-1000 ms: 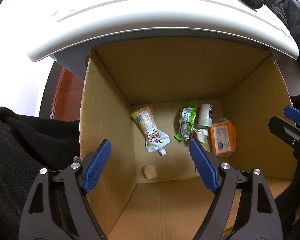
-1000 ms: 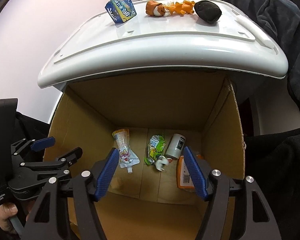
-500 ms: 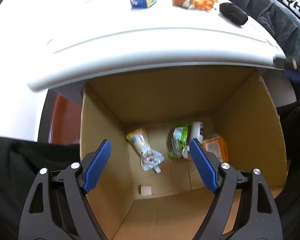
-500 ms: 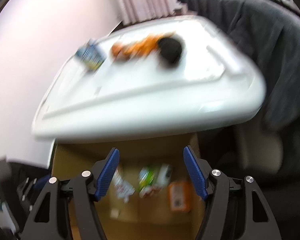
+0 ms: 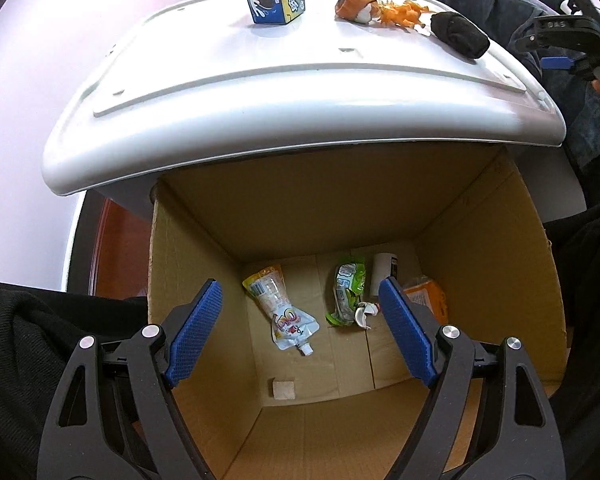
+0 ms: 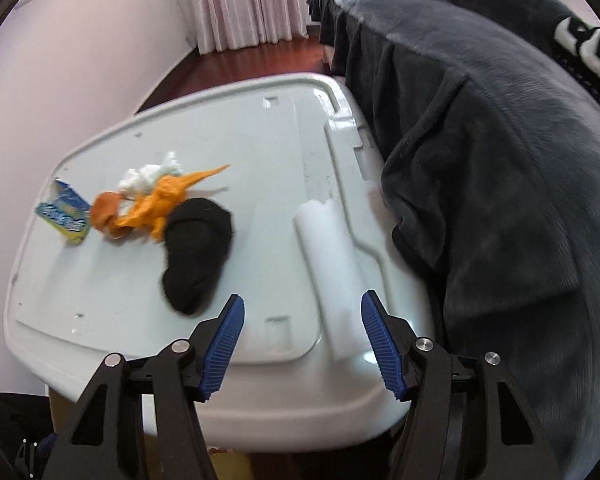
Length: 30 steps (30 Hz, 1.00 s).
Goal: Collect trash
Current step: 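Grasp the white foam tube with the right gripper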
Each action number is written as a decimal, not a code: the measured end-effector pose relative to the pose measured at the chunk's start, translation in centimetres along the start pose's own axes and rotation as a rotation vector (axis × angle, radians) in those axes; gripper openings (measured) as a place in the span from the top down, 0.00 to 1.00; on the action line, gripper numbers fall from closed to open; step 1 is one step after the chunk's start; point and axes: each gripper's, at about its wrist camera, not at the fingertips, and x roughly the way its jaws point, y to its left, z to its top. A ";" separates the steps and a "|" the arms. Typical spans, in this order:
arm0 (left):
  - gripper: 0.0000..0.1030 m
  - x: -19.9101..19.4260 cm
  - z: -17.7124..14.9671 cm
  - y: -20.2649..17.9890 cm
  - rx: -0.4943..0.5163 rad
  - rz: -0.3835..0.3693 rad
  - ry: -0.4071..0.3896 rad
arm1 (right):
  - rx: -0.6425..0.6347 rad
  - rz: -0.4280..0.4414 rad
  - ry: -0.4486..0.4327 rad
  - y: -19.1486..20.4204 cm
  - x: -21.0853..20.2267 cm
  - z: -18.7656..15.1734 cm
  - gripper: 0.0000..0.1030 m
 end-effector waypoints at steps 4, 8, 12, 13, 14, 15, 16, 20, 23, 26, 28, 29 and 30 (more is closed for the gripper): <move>0.24 0.0 -0.1 -0.1 0.002 0.006 0.000 | 0.022 0.061 0.063 -1.1 1.9 0.7 0.42; 0.24 0.2 -0.1 -0.3 0.013 0.013 0.002 | -0.003 0.043 0.070 -1.3 2.9 1.4 0.42; 0.24 0.4 -0.2 -0.4 0.019 0.020 0.007 | 0.023 0.057 0.080 -2.2 3.7 2.0 0.42; 0.24 0.5 -0.2 -0.4 0.018 0.021 0.009 | 0.031 0.064 0.083 -2.4 3.9 2.1 0.41; 0.24 0.5 -0.2 -0.4 0.017 0.021 0.011 | 0.039 0.070 0.086 -2.7 4.1 2.1 0.42; 0.24 0.6 -0.2 -0.4 0.017 0.021 0.012 | 0.046 0.074 0.091 -3.0 4.3 2.1 0.42; 0.24 0.6 -0.1 -0.4 0.017 0.022 0.013 | 0.051 0.078 0.094 -3.2 4.4 2.2 0.42; 0.24 0.9 -0.2 -0.6 0.028 0.025 0.020 | 0.084 0.100 0.105 -3.9 4.8 2.3 0.49; 0.24 1.0 -0.2 -0.8 0.031 0.030 0.021 | 0.075 0.073 0.099 -3.6 4.9 2.6 0.54; 0.24 1.1 -0.3 -0.8 0.036 0.035 0.023 | 0.072 0.024 0.096 -3.7 4.9 2.6 0.74; 0.24 1.1 -0.3 -0.9 0.041 0.038 0.022 | 0.107 0.037 0.096 -4.3 4.9 2.4 0.78; 0.24 1.1 -0.3 -1.0 0.046 0.039 0.019 | 0.114 0.040 0.098 -4.3 4.8 2.4 0.80; 0.24 1.1 -0.4 -1.1 0.049 0.040 0.018 | 0.113 0.038 0.098 -4.1 4.7 2.3 0.81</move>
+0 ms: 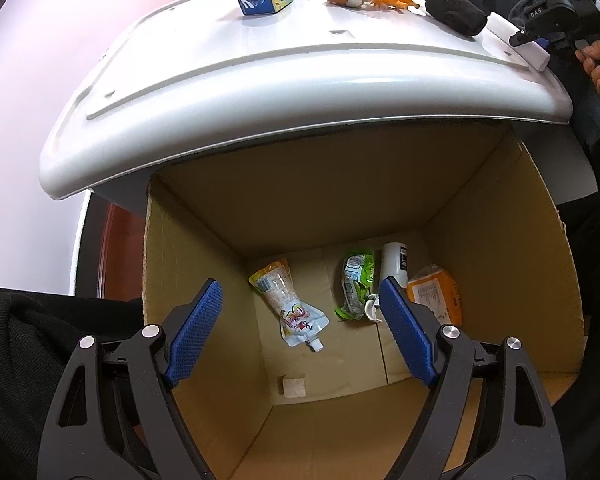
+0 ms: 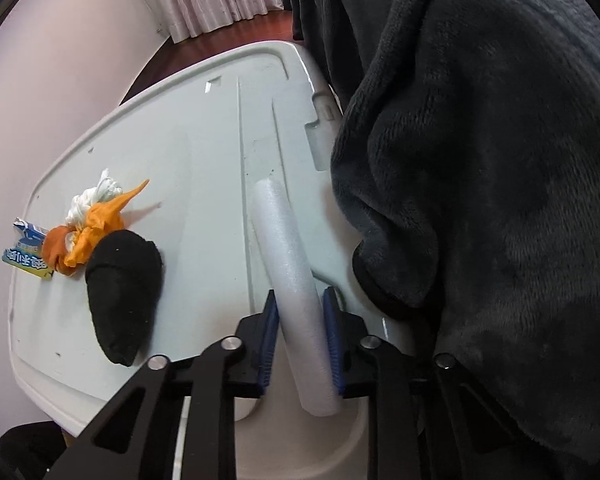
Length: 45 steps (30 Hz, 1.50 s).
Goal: Collect trash
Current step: 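Grasp the white foam tube with the right gripper, then grasp the black knit hat with the left gripper while the right holds the tube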
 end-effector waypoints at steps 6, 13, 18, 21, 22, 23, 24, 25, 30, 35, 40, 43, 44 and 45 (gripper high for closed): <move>0.24 -0.4 -0.1 -0.2 0.010 -0.003 -0.021 | -0.018 0.012 -0.052 2.1 -2.2 -1.3 0.83; 0.24 -1.6 0.9 -0.5 0.013 -0.008 -0.067 | -0.091 0.015 -0.247 5.8 -8.0 -5.9 0.83; 0.24 -2.5 4.6 -2.0 0.002 -0.023 -0.134 | -0.129 -0.024 -0.349 6.6 -10.5 -8.5 0.83; 0.24 -2.6 8.2 -3.5 -0.016 -0.049 -0.181 | -0.056 -0.027 -0.397 4.8 -12.0 -8.1 0.83; 0.24 -2.6 9.0 -3.9 -0.017 -0.052 -0.192 | -0.032 -0.027 -0.408 4.6 -12.0 -7.7 0.83; 0.24 -2.5 10.4 -4.7 -0.017 -0.061 -0.210 | -0.008 -0.029 -0.421 4.1 -12.3 -7.4 0.83; 0.24 -2.4 11.6 -5.5 -0.015 -0.061 -0.220 | 0.018 -0.036 -0.440 3.4 -12.8 -7.1 0.83; 0.24 -2.2 13.2 -6.5 -0.013 -0.073 -0.228 | 0.032 -0.045 -0.456 3.1 -13.3 -7.1 0.83; 0.24 -0.6 18.4 -10.7 0.002 -0.106 -0.247 | 0.070 -0.011 -0.493 2.0 -14.3 -6.8 0.83; 0.24 1.6 22.7 -13.8 -0.030 -0.133 -0.227 | 0.102 0.039 -0.517 1.2 -15.0 -6.8 0.83; 0.24 3.6 25.6 -16.3 -0.036 -0.121 -0.238 | 0.097 0.076 -0.519 1.2 -15.4 -6.9 0.82; 0.24 4.9 26.7 -16.7 -0.055 -0.098 -0.226 | 0.083 0.088 -0.518 1.4 -15.4 -7.1 0.82; 0.24 5.5 27.1 -16.7 -0.068 -0.095 -0.214 | 0.079 0.089 -0.517 1.5 -15.4 -7.1 0.82; 0.24 6.1 27.5 -16.7 -0.078 -0.092 -0.203 | 0.076 0.091 -0.516 1.6 -15.4 -7.1 0.82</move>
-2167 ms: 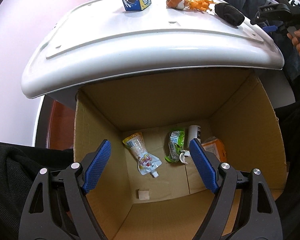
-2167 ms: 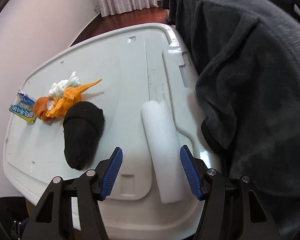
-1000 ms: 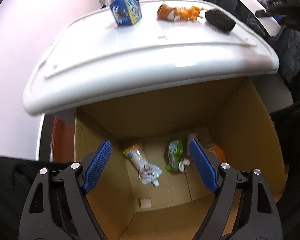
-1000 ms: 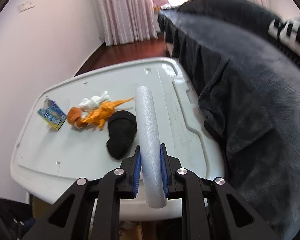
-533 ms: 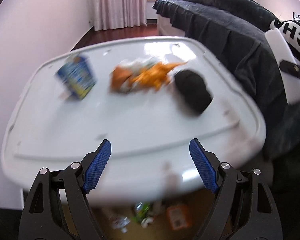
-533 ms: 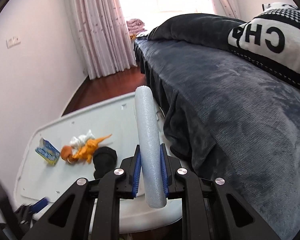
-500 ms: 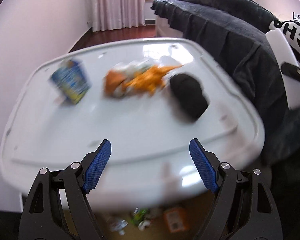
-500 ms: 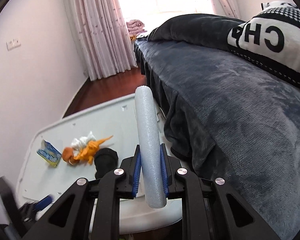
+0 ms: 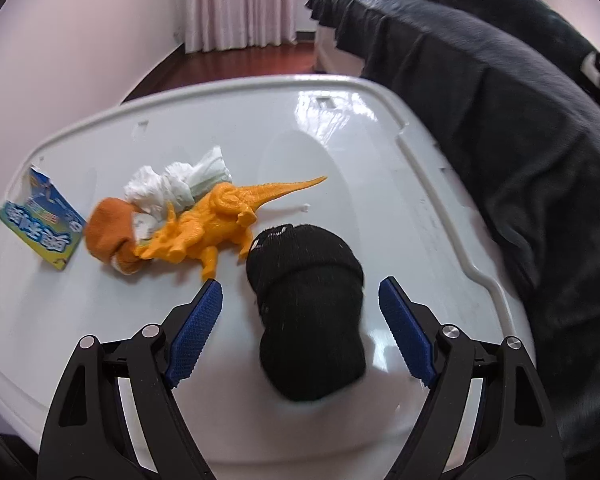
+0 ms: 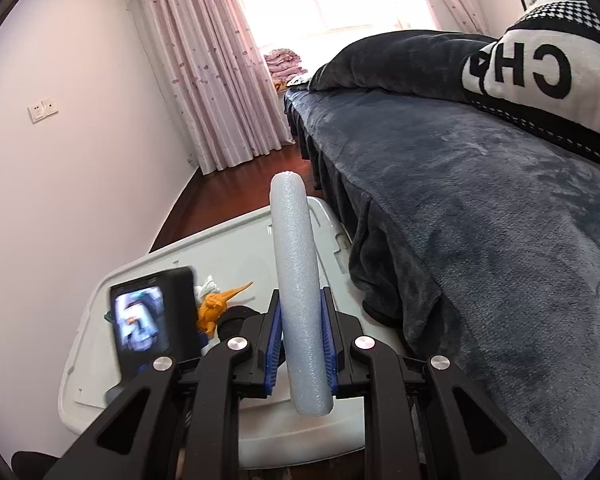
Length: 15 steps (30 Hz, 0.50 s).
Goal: Collect trash
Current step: 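Grasp the black knit hat with the left gripper while the right holds the tube, then lower both grippers over the box and release the hat and foam tube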
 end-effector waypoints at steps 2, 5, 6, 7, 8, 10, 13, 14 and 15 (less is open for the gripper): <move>0.24 1.1 0.3 0.0 -0.004 0.018 0.015 | -0.009 0.004 0.006 0.3 0.1 -0.1 0.82; 0.48 1.8 0.3 0.0 0.002 -0.007 0.026 | -0.022 0.006 0.016 0.7 0.3 -0.4 0.82; 0.50 1.6 0.2 0.1 0.001 -0.009 0.013 | -0.025 0.005 0.018 0.8 0.3 -0.5 0.82; 0.51 1.5 0.1 0.3 0.000 -0.008 0.008 | -0.027 0.005 0.020 0.9 0.4 -0.5 0.82; 0.52 1.3 -0.2 0.3 0.007 -0.013 -0.002 | -0.027 0.003 0.022 0.9 0.4 -0.6 0.82; 0.52 0.7 -0.9 0.3 0.025 -0.003 -0.019 | -0.028 0.000 0.029 1.0 0.6 -0.7 0.82; 0.52 -0.5 -2.3 0.5 0.054 -0.004 -0.034 | -0.029 -0.009 0.038 0.8 1.0 -0.8 0.82; 0.52 -0.9 -2.7 0.7 0.060 -0.005 -0.039 | -0.028 -0.012 0.042 0.8 1.1 -0.8 0.82; 0.52 -1.3 -3.1 0.9 0.064 -0.009 -0.041 | -0.028 -0.016 0.045 0.8 1.2 -0.9 0.82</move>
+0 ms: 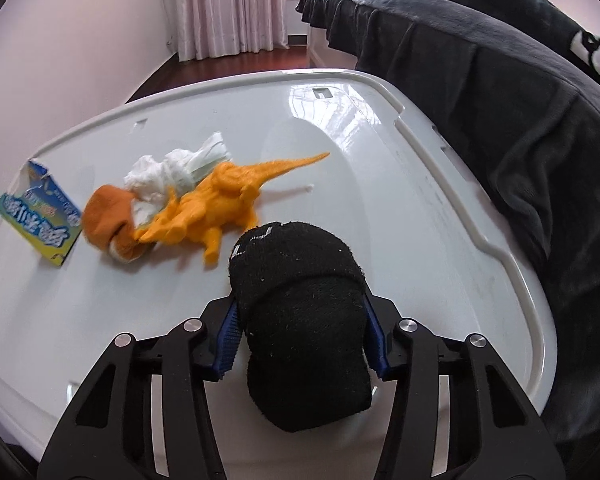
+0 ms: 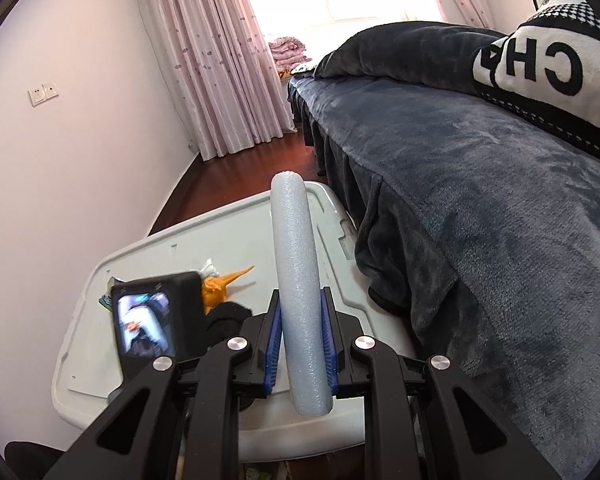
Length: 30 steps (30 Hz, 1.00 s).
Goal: Collect trash
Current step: 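Lower both grippers over the box and release the hat and foam tube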
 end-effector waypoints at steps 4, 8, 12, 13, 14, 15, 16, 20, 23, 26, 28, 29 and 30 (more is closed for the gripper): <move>0.53 -2.0 -1.7 1.0 0.029 0.005 -0.017 | -0.004 -0.008 0.016 0.1 0.6 -0.1 0.82; 0.53 -5.0 -3.6 2.9 0.048 0.015 -0.045 | -0.023 -0.017 0.040 0.6 1.4 -0.4 0.82; 0.53 -7.8 -5.5 5.4 0.056 0.026 -0.045 | -0.040 -0.002 0.064 1.7 2.0 -0.8 0.82; 0.53 -8.5 -6.2 5.9 0.062 0.028 -0.042 | -0.044 0.013 0.071 2.2 2.1 -1.1 0.82; 0.53 -9.6 -7.1 6.8 0.065 0.036 -0.042 | -0.047 0.026 0.075 2.6 2.1 -1.3 0.82; 0.53 -10.3 -7.8 7.4 0.067 0.041 -0.039 | -0.060 0.042 0.082 3.2 2.2 -1.7 0.82; 0.53 -10.9 -8.5 8.0 0.068 0.044 -0.034 | -0.079 0.049 0.086 3.8 2.1 -2.1 0.82; 0.53 -14.0 -11.8 11.4 0.040 0.057 -0.016 | -0.188 0.045 0.092 6.4 1.4 -4.8 0.82; 0.52 -15.8 -14.3 13.4 0.014 0.071 -0.002 | -0.262 0.056 0.105 8.2 0.2 -8.7 0.82; 0.52 -17.2 -16.7 15.0 -0.008 0.062 0.023 | -0.305 0.062 0.113 9.4 -1.2 -11.8 0.82; 0.52 -17.6 -18.0 15.5 -0.007 0.072 0.035 | -0.304 0.094 0.122 10.2 -2.3 -13.8 0.82; 0.52 -17.8 -18.6 15.8 -0.010 0.075 0.045 | -0.302 0.109 0.130 10.6 -2.8 -14.8 0.82; 0.52 -17.9 -18.9 16.0 -0.018 0.074 0.056 | -0.300 0.117 0.137 10.8 -3.1 -15.5 0.82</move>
